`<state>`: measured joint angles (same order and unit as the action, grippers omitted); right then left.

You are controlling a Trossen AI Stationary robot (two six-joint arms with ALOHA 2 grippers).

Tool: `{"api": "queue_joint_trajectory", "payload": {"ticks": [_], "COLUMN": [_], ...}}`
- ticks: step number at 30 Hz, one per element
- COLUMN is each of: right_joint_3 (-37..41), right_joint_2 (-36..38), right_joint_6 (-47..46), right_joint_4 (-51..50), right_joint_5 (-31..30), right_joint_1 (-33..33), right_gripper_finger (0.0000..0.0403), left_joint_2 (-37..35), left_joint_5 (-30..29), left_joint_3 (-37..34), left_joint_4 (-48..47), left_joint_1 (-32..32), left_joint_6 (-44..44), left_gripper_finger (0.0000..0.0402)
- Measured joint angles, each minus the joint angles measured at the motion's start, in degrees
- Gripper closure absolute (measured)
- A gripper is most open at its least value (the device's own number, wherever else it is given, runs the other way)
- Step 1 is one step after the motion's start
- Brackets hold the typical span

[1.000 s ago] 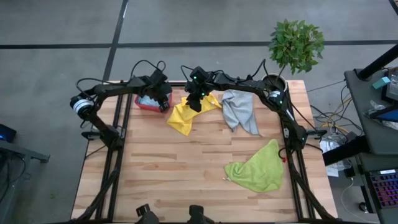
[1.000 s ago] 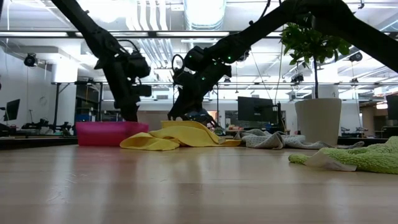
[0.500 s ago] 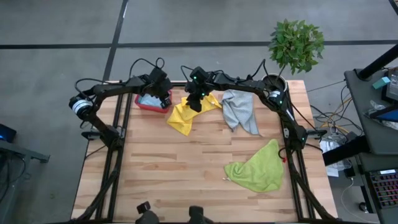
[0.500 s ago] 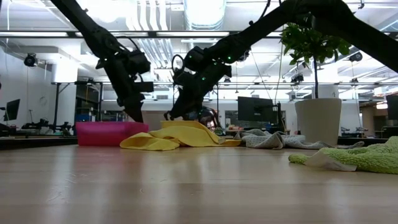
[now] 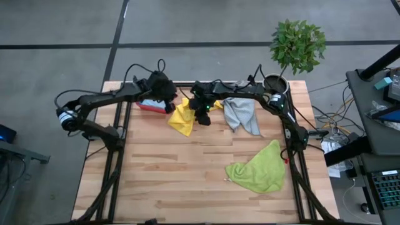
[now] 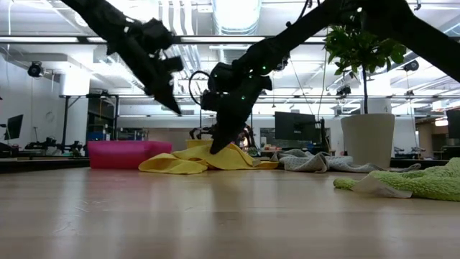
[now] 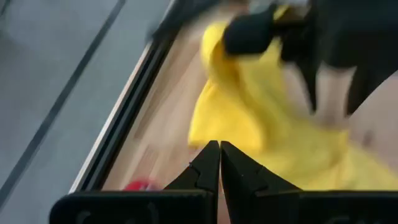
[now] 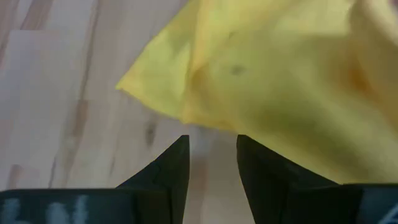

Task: Fold microfiber towels
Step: Fold the yellow microfiber cloth

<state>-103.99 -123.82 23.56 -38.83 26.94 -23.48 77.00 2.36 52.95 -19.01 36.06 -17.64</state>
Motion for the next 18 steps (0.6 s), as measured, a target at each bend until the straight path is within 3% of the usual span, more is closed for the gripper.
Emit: {"api": "queue_joint_trajectory", "payload": {"ticks": [6, 18], "right_joint_3": [7.19, 35.78], "right_joint_2": [7.16, 29.48], "right_joint_6": [-3.41, -15.84], "right_joint_4": [1.54, 28.06], "right_joint_5": [-0.12, -4.96], "right_joint_1": [1.27, 4.87], "right_gripper_finger": [0.0280, 0.0280], "left_joint_2": [1.53, 11.85], "left_joint_5": [1.52, -0.04], "left_joint_3": [-0.09, -0.17], "left_joint_4": [3.83, 9.05], "left_joint_1": [-5.14, -6.70], "left_joint_6": [0.82, 0.69], "left_gripper_finger": [0.0388, 0.0250]}}
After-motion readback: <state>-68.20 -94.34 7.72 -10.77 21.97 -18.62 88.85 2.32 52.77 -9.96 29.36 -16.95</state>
